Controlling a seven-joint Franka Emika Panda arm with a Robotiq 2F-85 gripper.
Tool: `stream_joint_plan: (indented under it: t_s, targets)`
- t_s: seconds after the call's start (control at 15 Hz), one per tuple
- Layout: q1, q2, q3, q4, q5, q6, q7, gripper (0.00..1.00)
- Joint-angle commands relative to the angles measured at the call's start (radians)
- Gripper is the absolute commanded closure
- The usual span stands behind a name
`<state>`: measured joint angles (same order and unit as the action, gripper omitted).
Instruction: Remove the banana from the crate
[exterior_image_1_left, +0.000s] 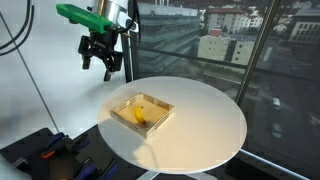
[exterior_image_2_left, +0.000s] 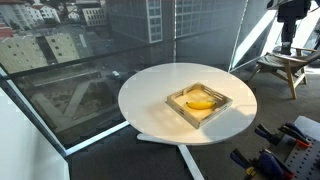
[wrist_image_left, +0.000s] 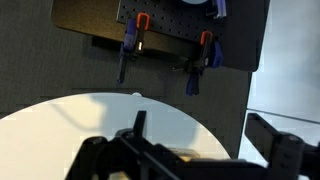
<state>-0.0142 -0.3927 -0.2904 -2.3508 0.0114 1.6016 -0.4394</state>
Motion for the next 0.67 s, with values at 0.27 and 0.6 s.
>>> stream_joint_plan:
  t_s: [0.27,0.6]
  targets:
    - [-0.029,0.004,0.026,0.002,0.008,-0.003,-0.009,0.0]
    - [-0.032,0.007,0.033,0.002,0.008,-0.006,-0.004,0.0]
